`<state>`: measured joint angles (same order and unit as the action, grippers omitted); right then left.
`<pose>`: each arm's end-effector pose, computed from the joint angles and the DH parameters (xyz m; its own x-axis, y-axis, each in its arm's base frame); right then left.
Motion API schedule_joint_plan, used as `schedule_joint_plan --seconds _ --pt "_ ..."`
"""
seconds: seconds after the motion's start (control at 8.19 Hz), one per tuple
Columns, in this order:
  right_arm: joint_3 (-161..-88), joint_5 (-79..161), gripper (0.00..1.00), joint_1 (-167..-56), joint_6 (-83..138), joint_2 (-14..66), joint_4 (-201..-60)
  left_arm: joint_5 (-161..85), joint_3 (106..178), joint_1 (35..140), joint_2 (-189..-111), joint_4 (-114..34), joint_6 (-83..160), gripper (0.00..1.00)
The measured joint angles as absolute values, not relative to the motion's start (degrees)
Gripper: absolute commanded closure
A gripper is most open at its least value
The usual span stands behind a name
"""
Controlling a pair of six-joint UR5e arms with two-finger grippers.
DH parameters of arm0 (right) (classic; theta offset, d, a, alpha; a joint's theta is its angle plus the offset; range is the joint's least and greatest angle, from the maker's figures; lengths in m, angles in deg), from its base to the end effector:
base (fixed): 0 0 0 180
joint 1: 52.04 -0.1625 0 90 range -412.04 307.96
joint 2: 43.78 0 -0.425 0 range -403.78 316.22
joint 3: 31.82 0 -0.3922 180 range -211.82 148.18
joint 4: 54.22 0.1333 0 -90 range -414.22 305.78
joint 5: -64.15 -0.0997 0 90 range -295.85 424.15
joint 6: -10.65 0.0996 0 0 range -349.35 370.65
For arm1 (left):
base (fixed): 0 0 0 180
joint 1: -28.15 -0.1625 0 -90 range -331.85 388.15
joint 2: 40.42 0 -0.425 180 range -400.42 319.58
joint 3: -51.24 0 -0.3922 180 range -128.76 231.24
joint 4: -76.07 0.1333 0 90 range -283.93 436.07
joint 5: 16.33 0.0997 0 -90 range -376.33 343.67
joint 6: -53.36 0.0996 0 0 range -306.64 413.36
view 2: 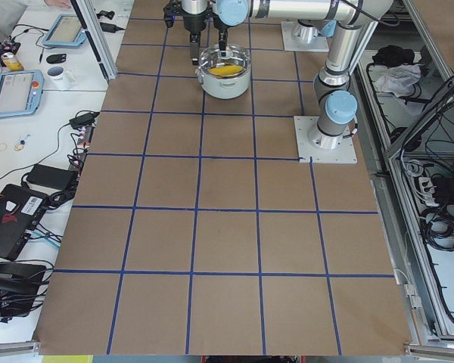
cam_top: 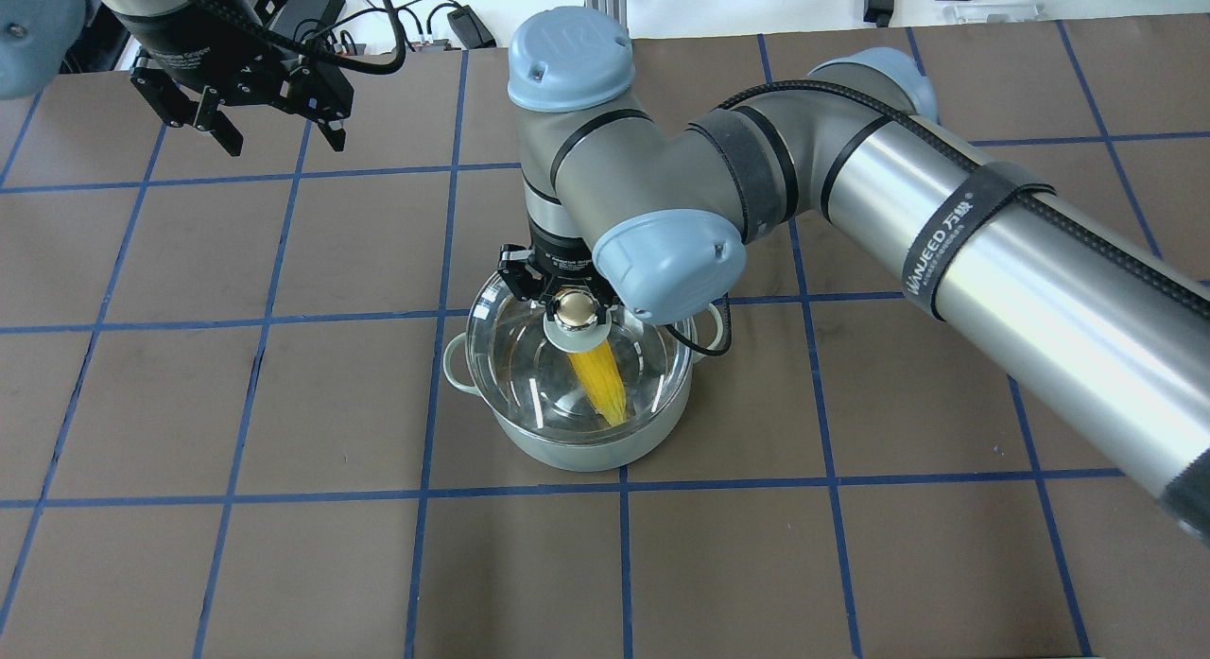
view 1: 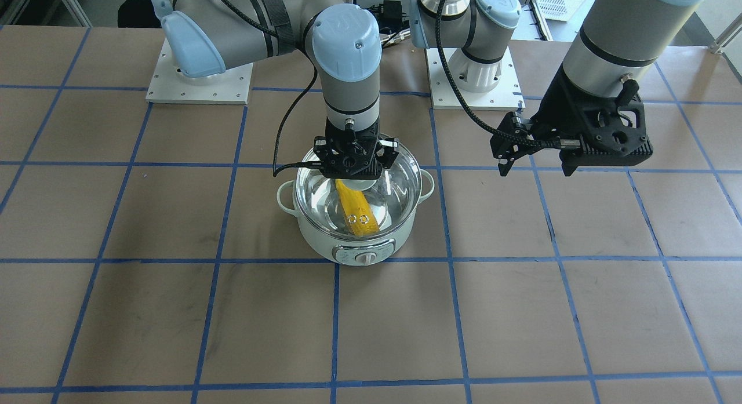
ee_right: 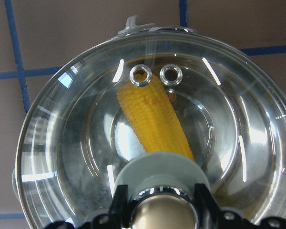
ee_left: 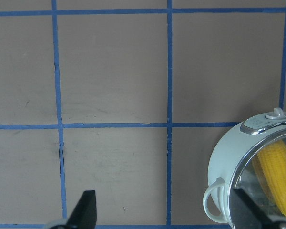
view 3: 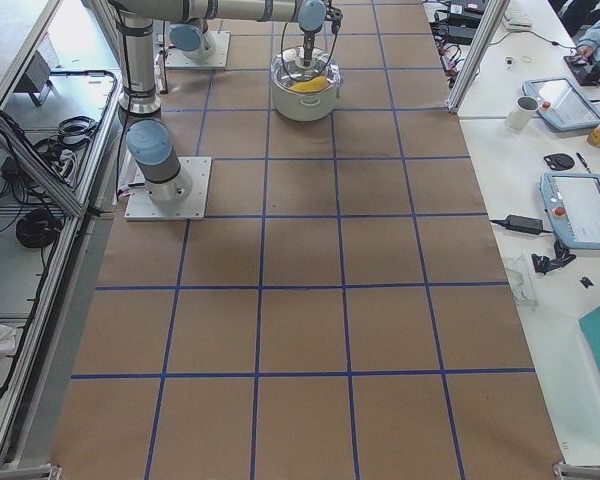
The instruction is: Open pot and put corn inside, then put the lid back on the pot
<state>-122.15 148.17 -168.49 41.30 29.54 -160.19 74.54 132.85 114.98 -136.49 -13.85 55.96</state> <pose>0.3936 -0.4686 0.3540 -0.9938 0.0767 -0.0804 0.0712 0.9951 0.0687 -0.1017 -0.5471 0.5057 -0.9998 -0.0106 -0.0171 -0.0099 0.9991 -0.0411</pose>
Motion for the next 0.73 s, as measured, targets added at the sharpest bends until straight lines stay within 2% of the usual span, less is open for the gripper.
schedule_joint_plan --seconds 0.61,0.73 --pt "-122.97 148.13 1.00 -168.46 40.49 29.45 -160.41 74.54 132.86 114.98 -136.57 -13.84 55.91 0.00" --pt "-123.02 148.14 0.88 -168.46 40.43 29.43 -160.56 74.54 132.83 114.98 -136.57 -13.80 55.91 0.00"
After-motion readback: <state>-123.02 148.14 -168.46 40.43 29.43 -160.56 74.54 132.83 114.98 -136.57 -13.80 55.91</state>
